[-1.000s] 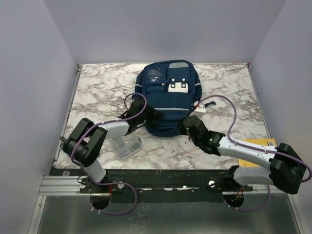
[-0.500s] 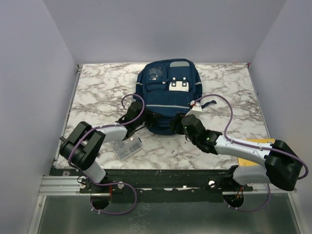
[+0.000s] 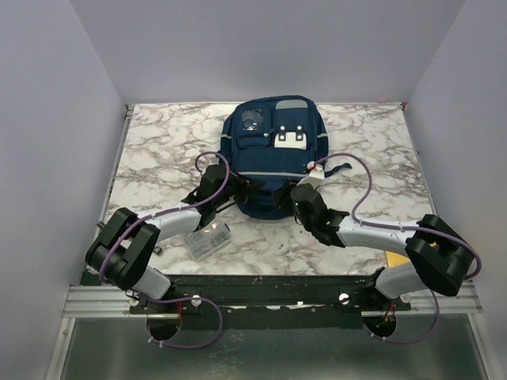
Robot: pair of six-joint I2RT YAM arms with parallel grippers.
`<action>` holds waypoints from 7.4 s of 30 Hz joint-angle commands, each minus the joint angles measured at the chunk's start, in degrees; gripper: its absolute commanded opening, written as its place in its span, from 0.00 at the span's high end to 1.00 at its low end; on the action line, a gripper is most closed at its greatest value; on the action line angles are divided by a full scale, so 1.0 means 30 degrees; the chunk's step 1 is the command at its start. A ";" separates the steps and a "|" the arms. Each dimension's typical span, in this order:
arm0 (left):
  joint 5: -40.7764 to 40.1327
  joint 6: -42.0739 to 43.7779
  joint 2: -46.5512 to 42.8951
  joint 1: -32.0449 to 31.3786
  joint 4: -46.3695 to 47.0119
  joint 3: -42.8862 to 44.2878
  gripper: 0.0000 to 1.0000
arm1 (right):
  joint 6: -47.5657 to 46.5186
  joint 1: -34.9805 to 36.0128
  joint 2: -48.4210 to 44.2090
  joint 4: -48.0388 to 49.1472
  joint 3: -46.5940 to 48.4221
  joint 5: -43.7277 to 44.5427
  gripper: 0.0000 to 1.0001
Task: Pack the student bag
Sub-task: Zip the student bag at the center of the board, then move the book to the center of the board.
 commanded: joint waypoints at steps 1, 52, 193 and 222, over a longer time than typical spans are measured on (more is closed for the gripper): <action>0.0484 -0.0416 -0.0753 -0.0038 0.0725 -0.0497 1.00 | -0.0203 -0.0134 0.0964 0.1612 0.0179 0.1096 0.54; 0.1639 0.2715 0.3921 0.1560 0.0141 0.2106 0.47 | 0.8130 -0.6729 -0.0850 0.0719 -0.0458 -0.9384 1.00; 1.4812 0.9093 -0.4441 -0.0303 -0.1267 0.5290 0.02 | 0.6597 -3.2716 -0.9738 -1.4843 -0.4701 0.2778 0.10; 1.5870 0.7532 -0.2585 0.0248 0.0034 0.5283 0.02 | 0.1679 -3.0563 -0.4484 -0.5793 -0.5930 -0.6166 0.34</action>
